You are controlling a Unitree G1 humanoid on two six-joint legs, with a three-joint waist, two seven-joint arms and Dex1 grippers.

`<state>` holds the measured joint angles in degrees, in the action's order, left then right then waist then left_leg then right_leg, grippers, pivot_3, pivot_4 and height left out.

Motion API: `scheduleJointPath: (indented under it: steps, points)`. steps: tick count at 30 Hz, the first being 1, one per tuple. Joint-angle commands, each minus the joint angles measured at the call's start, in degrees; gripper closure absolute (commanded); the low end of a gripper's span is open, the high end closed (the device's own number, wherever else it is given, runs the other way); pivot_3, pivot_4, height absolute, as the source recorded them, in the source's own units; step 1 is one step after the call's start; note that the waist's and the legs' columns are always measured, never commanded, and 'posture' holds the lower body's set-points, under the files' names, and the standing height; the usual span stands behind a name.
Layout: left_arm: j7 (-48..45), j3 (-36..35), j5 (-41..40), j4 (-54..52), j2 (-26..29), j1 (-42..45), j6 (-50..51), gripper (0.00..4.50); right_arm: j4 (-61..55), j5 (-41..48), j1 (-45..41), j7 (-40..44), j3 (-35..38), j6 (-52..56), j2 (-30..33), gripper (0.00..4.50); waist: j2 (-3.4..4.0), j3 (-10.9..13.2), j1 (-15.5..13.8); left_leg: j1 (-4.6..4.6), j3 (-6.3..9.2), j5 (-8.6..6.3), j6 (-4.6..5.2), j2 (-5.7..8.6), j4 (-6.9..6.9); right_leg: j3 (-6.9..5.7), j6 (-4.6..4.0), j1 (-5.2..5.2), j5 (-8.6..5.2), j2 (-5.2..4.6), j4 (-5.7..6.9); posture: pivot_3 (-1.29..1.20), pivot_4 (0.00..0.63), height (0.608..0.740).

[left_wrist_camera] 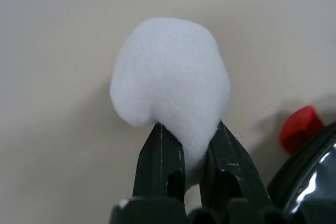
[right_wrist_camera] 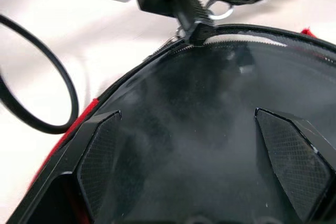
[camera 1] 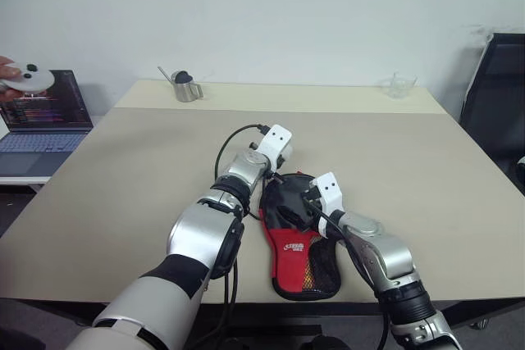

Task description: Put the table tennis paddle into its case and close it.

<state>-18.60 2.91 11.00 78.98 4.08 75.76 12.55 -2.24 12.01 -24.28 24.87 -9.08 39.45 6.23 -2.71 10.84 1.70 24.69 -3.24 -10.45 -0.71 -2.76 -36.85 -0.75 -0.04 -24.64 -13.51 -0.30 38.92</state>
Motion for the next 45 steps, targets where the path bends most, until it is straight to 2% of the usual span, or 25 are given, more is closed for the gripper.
scheduleJointPath:
  steps: [1,12,30,35,45]
  points:
    - [2.2,0.0,1.3,-0.7,-1.0,3.3,-2.2,4.42,0.6,0.9,2.4,-0.1,0.1,3.7,0.4,0.00,0.00,0.0,0.0,0.00,0.00,0.00,0.00,0.00,0.00,0.00,0.00,0.00,0.00,0.00,0.00,0.00,0.150,0.740]
    - [5.3,1.4,5.2,-0.2,-3.2,3.8,-4.0,4.42,-1.7,2.8,5.5,-1.6,1.6,6.5,0.3,0.00,-0.01,0.0,0.0,0.01,0.01,0.00,0.00,0.01,0.03,-0.02,0.00,0.00,0.00,-0.02,-0.05,0.00,0.150,0.740]
    - [4.5,16.3,20.3,0.3,-10.5,2.8,-18.3,4.42,-5.0,3.8,7.3,-4.7,2.3,7.2,-0.5,0.00,-0.01,0.0,-0.4,0.08,0.02,-0.01,0.00,0.05,0.07,-0.07,0.04,0.01,0.00,-0.19,-0.22,0.00,0.150,0.740]
    - [4.4,18.6,22.1,0.4,-11.4,0.6,-19.6,4.42,-4.2,4.0,6.8,-4.5,2.5,7.1,-0.8,0.00,-0.01,0.0,-0.4,0.08,0.02,-0.01,0.00,0.04,0.09,-0.07,0.04,0.01,0.00,-0.23,-0.23,0.00,0.150,0.740]
    - [4.9,17.7,21.3,0.4,-11.3,-0.9,-18.4,4.42,-2.1,3.7,5.1,-2.8,1.2,6.7,-0.8,0.00,-0.03,0.0,-0.2,0.01,0.11,-0.01,0.00,0.04,0.07,-0.17,0.04,0.13,0.00,-0.39,-0.24,0.00,0.150,0.740]
